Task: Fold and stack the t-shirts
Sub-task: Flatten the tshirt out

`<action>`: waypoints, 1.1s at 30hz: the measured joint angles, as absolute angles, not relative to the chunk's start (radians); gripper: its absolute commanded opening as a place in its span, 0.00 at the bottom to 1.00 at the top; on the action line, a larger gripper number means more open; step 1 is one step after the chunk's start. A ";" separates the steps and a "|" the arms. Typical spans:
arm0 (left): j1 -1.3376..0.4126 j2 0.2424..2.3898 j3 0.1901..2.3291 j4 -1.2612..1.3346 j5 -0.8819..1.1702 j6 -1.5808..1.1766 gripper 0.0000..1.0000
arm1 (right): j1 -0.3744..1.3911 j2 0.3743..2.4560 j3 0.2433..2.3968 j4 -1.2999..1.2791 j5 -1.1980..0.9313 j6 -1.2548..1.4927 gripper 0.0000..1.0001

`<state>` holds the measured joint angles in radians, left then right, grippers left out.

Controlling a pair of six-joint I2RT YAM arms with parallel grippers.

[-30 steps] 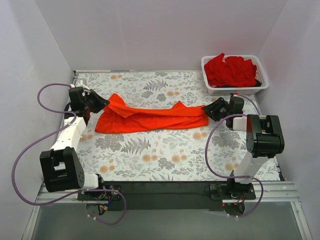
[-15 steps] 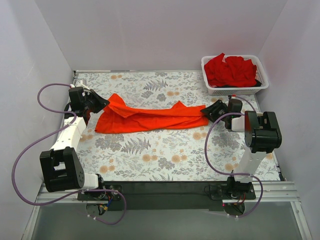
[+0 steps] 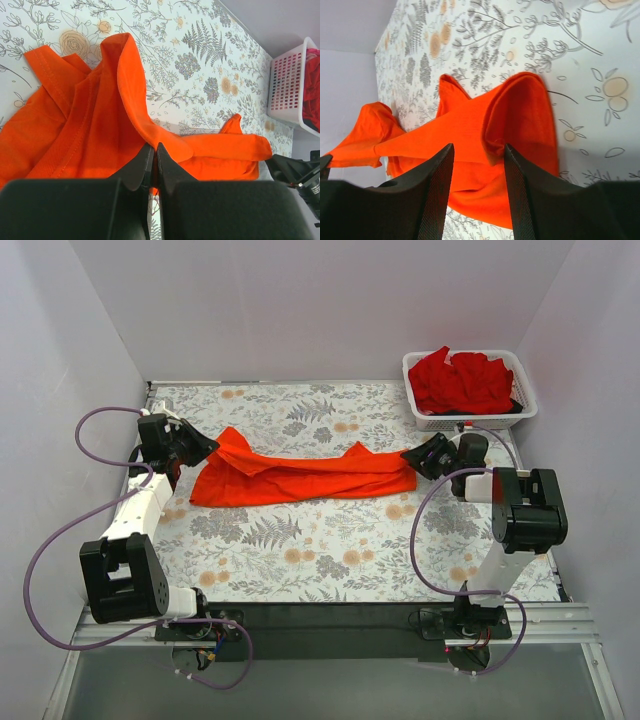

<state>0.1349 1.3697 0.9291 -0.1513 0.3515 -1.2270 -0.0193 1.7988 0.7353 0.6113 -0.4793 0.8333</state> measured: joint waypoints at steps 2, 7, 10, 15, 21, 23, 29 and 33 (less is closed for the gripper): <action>0.135 1.370 0.929 -0.151 0.352 -1.227 0.00 | -0.019 1.780 0.738 0.616 -0.490 0.834 0.50; 0.135 1.370 0.929 -0.151 0.352 -1.227 0.00 | -0.019 1.774 0.751 0.633 -0.512 0.831 0.50; 0.135 1.370 0.929 -0.151 0.352 -1.227 0.00 | -0.019 1.787 0.751 0.636 -0.520 0.830 0.50; 0.135 1.370 0.929 -0.152 0.352 -1.227 0.00 | -0.019 1.839 0.751 0.638 -0.523 0.822 0.50; 0.135 1.371 0.929 -0.154 0.352 -1.227 0.00 | -0.019 1.870 0.751 0.637 -0.523 0.803 0.49; 0.135 1.371 0.929 -0.154 0.352 -1.227 0.00 | -0.019 1.873 0.751 0.638 -0.523 0.796 0.47; 0.135 1.371 0.929 -0.154 0.351 -1.227 0.00 | -0.019 1.883 0.762 0.638 -0.523 0.778 0.35; 0.135 1.372 0.929 -0.154 0.351 -1.227 0.00 | -0.019 1.888 0.765 0.638 -0.523 0.771 0.17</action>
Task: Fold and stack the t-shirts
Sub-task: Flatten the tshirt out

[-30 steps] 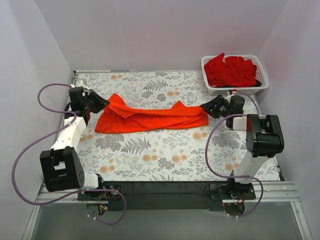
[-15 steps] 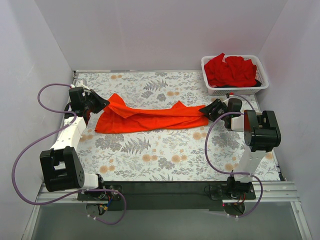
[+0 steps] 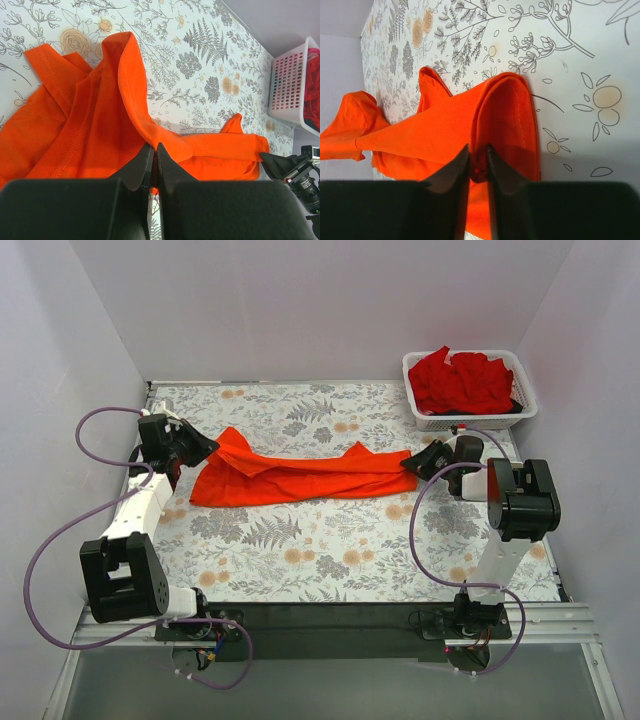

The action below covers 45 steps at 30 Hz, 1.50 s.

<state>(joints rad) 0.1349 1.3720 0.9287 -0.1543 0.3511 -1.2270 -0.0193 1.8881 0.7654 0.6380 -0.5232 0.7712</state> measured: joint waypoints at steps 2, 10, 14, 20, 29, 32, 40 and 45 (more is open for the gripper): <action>0.135 1.375 0.929 -0.154 0.350 -1.227 0.00 | -0.020 1.888 0.769 0.637 -0.525 0.766 0.10; 0.182 1.440 0.955 -0.178 0.331 -1.264 0.00 | -0.020 1.857 0.817 0.626 -0.539 0.764 0.01; 0.218 1.488 1.075 -0.235 0.305 -1.293 0.00 | -0.020 1.794 0.915 0.574 -0.561 0.779 0.01; 0.221 1.489 1.382 -0.318 0.247 -1.300 0.00 | -0.019 1.653 1.151 0.427 -0.587 0.746 0.01; 0.220 1.224 1.621 -0.451 0.071 -1.242 0.00 | -0.015 1.345 1.396 0.087 -0.583 0.540 0.01; 0.219 1.119 1.693 -0.506 0.026 -1.205 0.00 | -0.015 1.217 1.397 -0.006 -0.582 0.480 0.01; 0.220 1.014 1.993 -0.641 -0.056 -1.083 0.00 | -0.015 1.004 1.478 -0.221 -0.580 0.344 0.01; 0.220 1.008 2.117 -0.651 -0.062 -1.012 0.00 | -0.015 0.981 1.557 -0.284 -0.583 0.305 0.01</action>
